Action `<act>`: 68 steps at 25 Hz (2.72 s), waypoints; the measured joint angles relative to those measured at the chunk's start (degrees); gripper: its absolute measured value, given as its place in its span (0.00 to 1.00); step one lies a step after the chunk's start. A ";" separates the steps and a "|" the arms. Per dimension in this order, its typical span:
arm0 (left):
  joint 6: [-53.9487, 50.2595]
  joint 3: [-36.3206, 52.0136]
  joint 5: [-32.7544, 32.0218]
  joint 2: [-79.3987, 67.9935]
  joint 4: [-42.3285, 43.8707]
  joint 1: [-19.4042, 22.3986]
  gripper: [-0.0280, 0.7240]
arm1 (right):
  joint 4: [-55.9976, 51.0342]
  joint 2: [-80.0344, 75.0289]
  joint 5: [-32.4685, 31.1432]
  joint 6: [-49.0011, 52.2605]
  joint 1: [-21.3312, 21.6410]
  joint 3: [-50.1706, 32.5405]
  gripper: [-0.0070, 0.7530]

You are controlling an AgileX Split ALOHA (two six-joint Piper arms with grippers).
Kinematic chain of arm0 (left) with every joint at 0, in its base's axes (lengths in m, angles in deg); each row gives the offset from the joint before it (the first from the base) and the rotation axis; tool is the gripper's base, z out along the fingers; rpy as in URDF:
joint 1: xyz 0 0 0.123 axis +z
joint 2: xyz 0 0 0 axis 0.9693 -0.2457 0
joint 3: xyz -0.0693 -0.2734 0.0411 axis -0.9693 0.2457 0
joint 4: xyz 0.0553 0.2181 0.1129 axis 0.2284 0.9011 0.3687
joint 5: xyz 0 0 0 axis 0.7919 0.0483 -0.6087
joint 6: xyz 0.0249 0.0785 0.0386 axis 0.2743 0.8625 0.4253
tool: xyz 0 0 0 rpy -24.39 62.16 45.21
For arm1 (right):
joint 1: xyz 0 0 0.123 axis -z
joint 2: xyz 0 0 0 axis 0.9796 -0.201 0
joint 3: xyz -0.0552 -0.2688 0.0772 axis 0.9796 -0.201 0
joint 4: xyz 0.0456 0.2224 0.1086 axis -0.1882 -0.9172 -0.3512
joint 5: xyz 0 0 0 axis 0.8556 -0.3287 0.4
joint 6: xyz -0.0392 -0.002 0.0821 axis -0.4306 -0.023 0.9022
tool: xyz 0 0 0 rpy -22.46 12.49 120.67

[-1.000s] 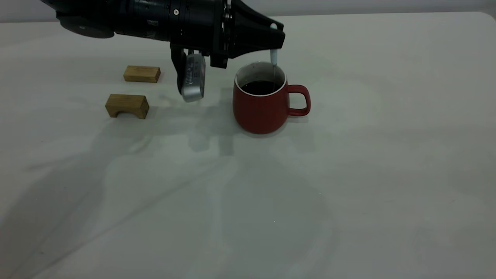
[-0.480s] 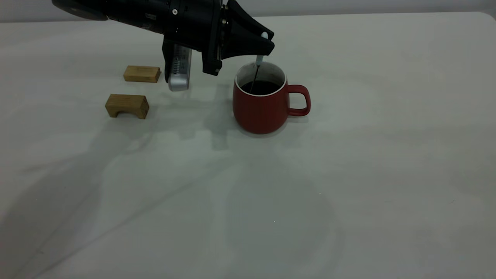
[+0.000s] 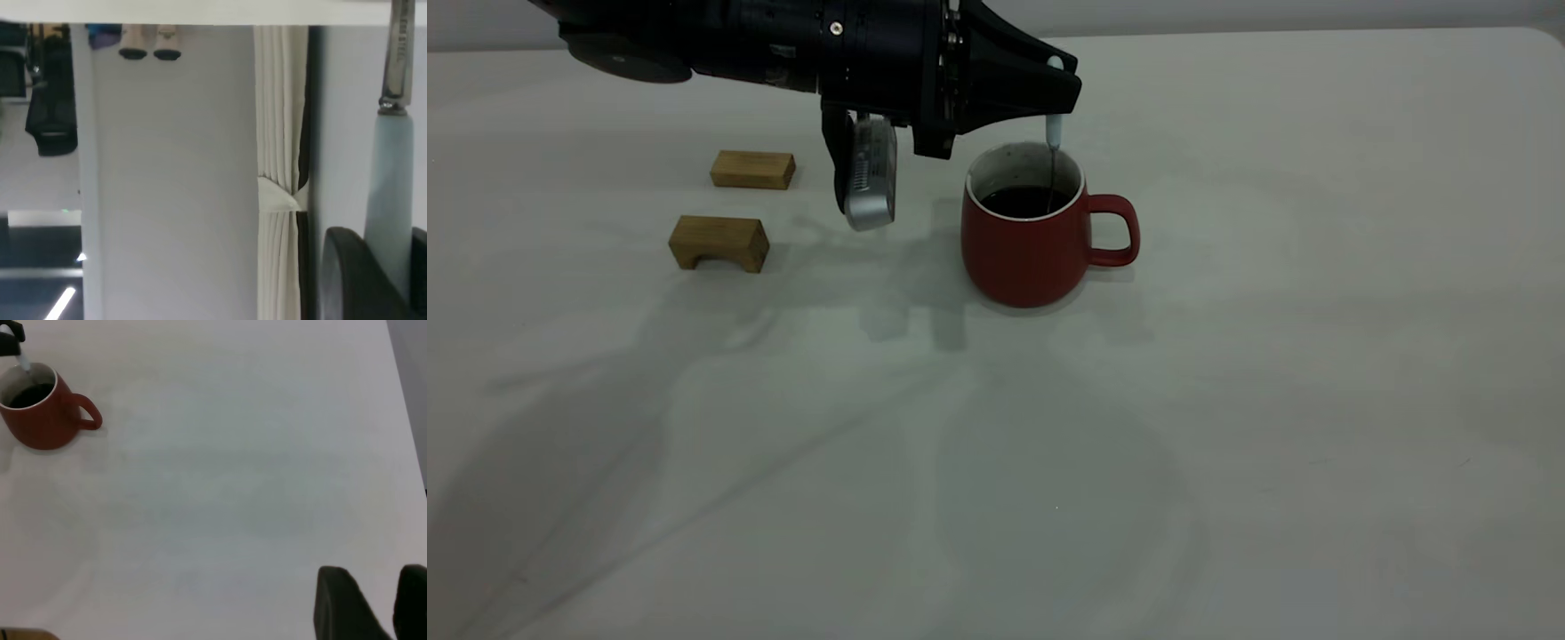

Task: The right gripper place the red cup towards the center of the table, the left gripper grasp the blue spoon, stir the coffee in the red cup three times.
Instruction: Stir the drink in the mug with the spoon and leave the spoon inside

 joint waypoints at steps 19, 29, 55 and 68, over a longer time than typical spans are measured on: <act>9.49 -0.06 3.65 1.29 2.17 0.15 0.28 | 0.00 0.00 0.00 0.00 0.00 0.00 0.32; 0.74 -0.06 -3.04 -0.96 -0.93 0.15 0.28 | 0.00 0.00 0.00 0.00 0.00 0.00 0.32; 6.40 -0.58 -0.50 -0.57 4.63 0.21 0.28 | 0.00 0.00 0.00 0.00 0.00 0.00 0.32; 6.42 -0.58 -0.88 -0.57 4.58 0.21 0.46 | 0.00 0.00 0.00 0.00 0.00 0.00 0.32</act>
